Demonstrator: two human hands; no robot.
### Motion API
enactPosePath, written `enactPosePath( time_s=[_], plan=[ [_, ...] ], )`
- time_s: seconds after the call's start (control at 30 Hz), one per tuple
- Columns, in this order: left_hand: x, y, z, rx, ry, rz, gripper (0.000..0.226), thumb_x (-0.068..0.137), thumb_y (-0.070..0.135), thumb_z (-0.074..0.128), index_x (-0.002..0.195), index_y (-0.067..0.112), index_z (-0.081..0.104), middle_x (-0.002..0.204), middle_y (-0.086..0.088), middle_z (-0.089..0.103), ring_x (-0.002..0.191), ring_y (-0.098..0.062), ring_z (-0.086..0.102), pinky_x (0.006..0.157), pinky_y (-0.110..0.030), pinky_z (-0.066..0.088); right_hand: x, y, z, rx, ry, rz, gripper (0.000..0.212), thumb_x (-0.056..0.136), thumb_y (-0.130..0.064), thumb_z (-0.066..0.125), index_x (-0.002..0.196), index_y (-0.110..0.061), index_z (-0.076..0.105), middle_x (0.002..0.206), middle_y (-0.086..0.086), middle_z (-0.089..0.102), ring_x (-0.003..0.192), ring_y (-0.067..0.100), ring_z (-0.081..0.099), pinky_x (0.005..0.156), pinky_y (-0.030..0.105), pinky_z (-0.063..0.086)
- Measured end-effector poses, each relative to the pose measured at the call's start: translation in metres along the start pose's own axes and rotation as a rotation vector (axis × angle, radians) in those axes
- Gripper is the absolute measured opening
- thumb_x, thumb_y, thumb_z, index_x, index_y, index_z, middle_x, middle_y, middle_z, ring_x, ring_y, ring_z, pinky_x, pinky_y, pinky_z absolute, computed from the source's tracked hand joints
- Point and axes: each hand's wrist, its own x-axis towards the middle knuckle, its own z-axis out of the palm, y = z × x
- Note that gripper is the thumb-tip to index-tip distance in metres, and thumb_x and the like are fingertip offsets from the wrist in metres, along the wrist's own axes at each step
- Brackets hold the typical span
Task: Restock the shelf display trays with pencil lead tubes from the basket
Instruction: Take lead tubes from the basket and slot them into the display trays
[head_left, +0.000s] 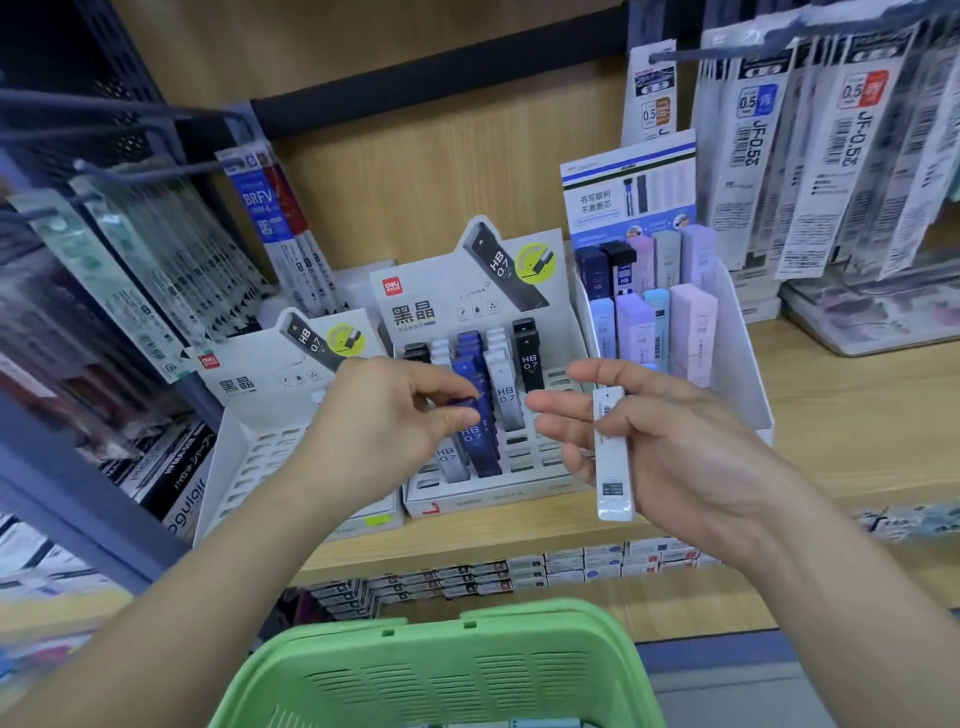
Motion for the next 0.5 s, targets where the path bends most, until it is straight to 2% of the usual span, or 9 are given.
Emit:
enactPosePath(
  time_s=[0.07,0.13,0.2,0.23,0.3,0.37,0.43,0.5],
  plan=[
    [0.0,-0.003,0.003,0.097,-0.016,0.088,0.015,0.079,0.026,0.077,0.093,0.025,0.078,0.074,0.022,0.065,0.071,0.005,0.054,0.07,-0.015,0.041,0.0,0.001,0.001,0.003,-0.006,0.01,0.038,0.093,0.015,0.03,0.116,-0.004,0.054,0.103,0.022,0.073,0.088,0.028,0.071,0.07,0.035,0.048],
    [0.0,-0.006,0.009,0.203,0.0,0.202,0.015,0.082,0.022,0.074,0.097,0.023,0.077,0.083,0.011,0.064,0.084,-0.009,0.051,0.077,-0.025,0.04,-0.001,0.002,0.002,-0.018,-0.019,0.012,0.032,0.094,0.012,0.037,0.116,-0.003,0.055,0.105,0.018,0.074,0.091,0.026,0.072,0.068,0.031,0.047],
    [-0.001,-0.007,0.017,0.261,0.03,0.216,0.017,0.082,0.019,0.074,0.098,0.02,0.077,0.085,0.006,0.06,0.09,-0.019,0.052,0.08,-0.029,0.039,-0.001,0.001,0.004,-0.019,-0.024,-0.022,0.028,0.086,0.007,0.053,0.112,-0.001,0.058,0.107,0.018,0.073,0.093,0.025,0.07,0.068,0.025,0.053],
    [-0.001,-0.006,0.019,0.279,0.041,0.194,0.017,0.081,0.018,0.074,0.098,0.019,0.076,0.086,0.004,0.061,0.091,-0.021,0.054,0.08,-0.029,0.041,-0.002,0.001,0.005,-0.003,-0.018,-0.046,0.033,0.077,0.002,0.06,0.109,0.0,0.06,0.108,0.018,0.073,0.092,0.024,0.068,0.074,0.024,0.055],
    [-0.001,-0.003,0.022,0.295,0.073,0.154,0.018,0.08,0.019,0.075,0.097,0.021,0.073,0.087,0.006,0.063,0.091,-0.02,0.055,0.081,-0.031,0.045,-0.001,0.002,0.006,0.035,-0.006,-0.069,0.038,0.069,-0.005,0.061,0.107,-0.001,0.064,0.11,0.017,0.072,0.091,0.022,0.063,0.086,0.025,0.051],
    [-0.001,0.002,0.018,0.283,0.102,0.122,0.023,0.077,0.02,0.077,0.096,0.025,0.065,0.086,0.013,0.06,0.087,-0.01,0.051,0.076,-0.026,0.041,0.002,0.005,0.005,0.055,0.001,-0.049,0.035,0.076,-0.007,0.059,0.11,-0.005,0.065,0.11,0.012,0.074,0.089,0.018,0.065,0.085,0.03,0.05],
    [0.0,0.01,0.01,0.147,0.072,0.12,0.027,0.074,0.022,0.078,0.093,0.031,0.061,0.086,0.017,0.058,0.079,0.0,0.046,0.071,-0.017,0.036,0.003,0.007,0.003,0.084,0.013,-0.037,0.033,0.081,-0.007,0.058,0.114,-0.006,0.065,0.108,0.011,0.074,0.083,0.016,0.07,0.076,0.03,0.056],
    [-0.003,0.024,-0.002,-0.207,-0.171,0.106,0.026,0.072,0.029,0.078,0.095,0.035,0.066,0.091,0.013,0.064,0.078,-0.004,0.052,0.068,-0.023,0.045,0.003,0.008,0.002,0.135,0.038,-0.043,0.034,0.079,-0.006,0.061,0.112,-0.003,0.066,0.102,0.014,0.075,0.079,0.017,0.072,0.071,0.028,0.06]
  ],
)
